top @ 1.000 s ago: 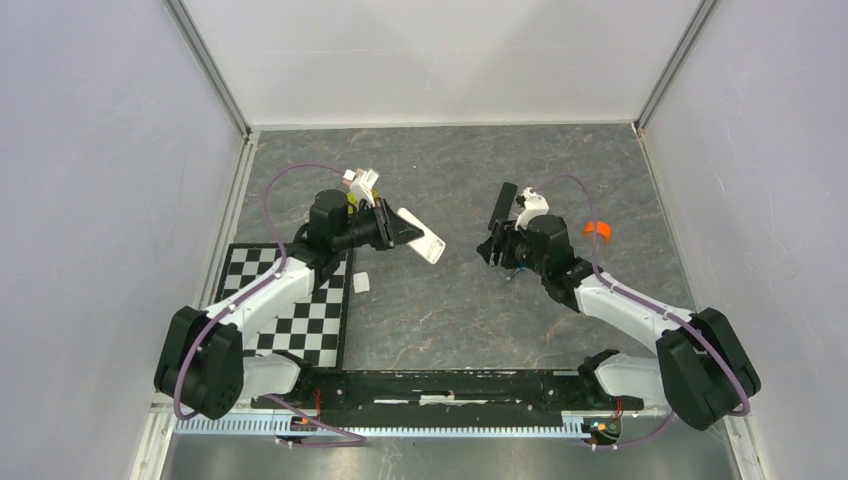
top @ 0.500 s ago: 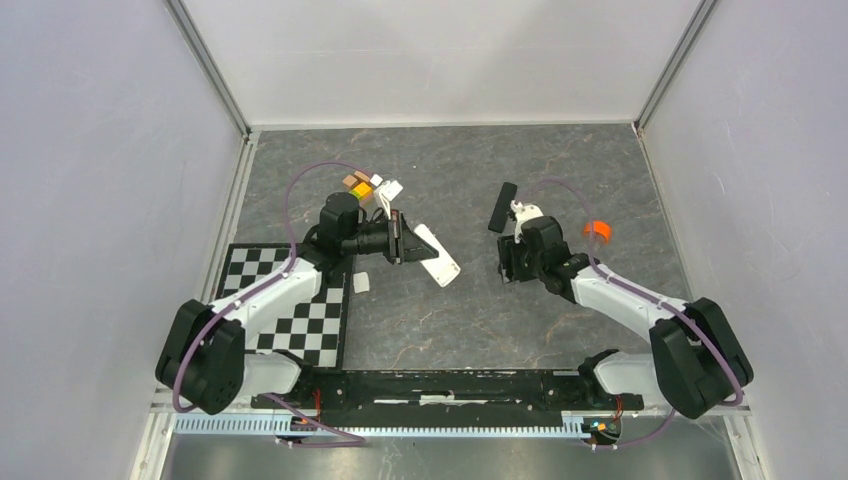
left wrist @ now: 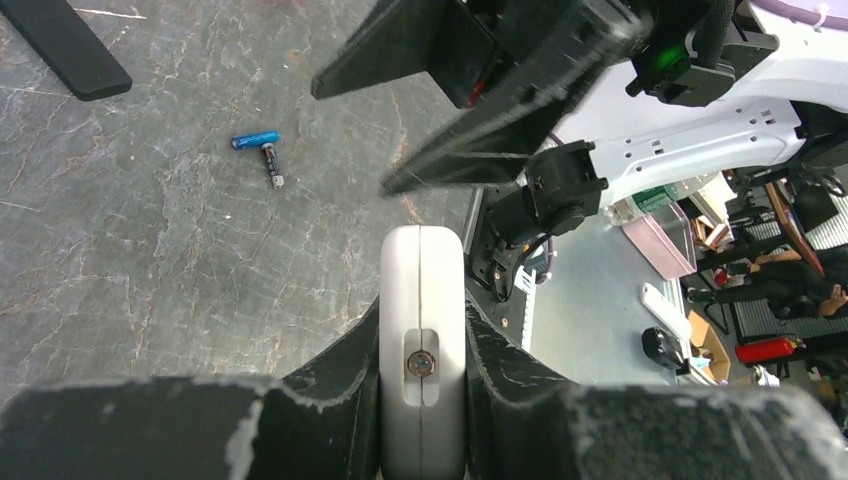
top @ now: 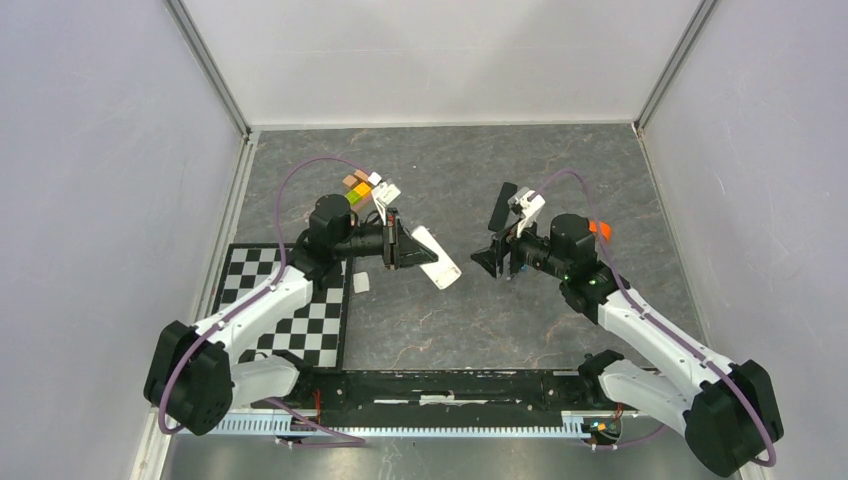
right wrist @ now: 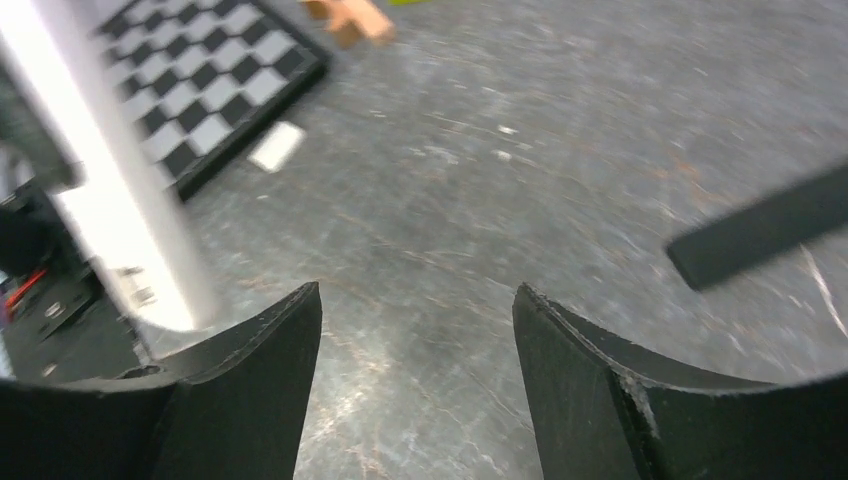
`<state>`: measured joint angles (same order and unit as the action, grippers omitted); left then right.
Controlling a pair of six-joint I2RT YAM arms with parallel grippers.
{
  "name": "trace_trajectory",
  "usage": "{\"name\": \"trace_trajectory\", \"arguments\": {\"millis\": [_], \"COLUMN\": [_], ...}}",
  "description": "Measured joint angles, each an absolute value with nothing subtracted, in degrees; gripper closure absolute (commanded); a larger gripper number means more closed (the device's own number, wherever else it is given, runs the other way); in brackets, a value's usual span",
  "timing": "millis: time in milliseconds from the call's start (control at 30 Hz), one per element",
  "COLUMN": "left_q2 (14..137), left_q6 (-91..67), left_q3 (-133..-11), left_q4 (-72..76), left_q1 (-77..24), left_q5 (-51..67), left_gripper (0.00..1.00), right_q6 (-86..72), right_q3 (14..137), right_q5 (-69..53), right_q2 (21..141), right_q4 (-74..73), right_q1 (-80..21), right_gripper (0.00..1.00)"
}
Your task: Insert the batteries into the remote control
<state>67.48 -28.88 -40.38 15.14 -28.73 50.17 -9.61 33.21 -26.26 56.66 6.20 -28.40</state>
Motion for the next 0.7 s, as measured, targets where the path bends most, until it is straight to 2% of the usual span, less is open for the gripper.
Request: {"name": "trace_trajectory", "arguments": {"millis": [200,367,700], "left_q2": [67.18,65.45,62.41], "left_q6": [-28.86,-28.86,-29.17], "left_q3": [-39.88,-39.66,-36.91], "left_q4": [16.69,17.41,21.39], "left_q1": [-28.97,-29.02,-29.02], "left_q5": [50.59,50.46,45.89], "left_gripper": [0.98,0.98,0.98], "right_q6": [-12.91,-16.80,-25.41], "right_q3": [33.30,36.69,38.11], "right_q5": [-9.61,1.80,7.84], "right_q2": [57.65,66.00,74.85], "right_q4": [3.09,-5.39,-12.60], "right_q1": [-28.38,-28.03,-26.09], "right_gripper": [0.33,0.36,0.50]}}
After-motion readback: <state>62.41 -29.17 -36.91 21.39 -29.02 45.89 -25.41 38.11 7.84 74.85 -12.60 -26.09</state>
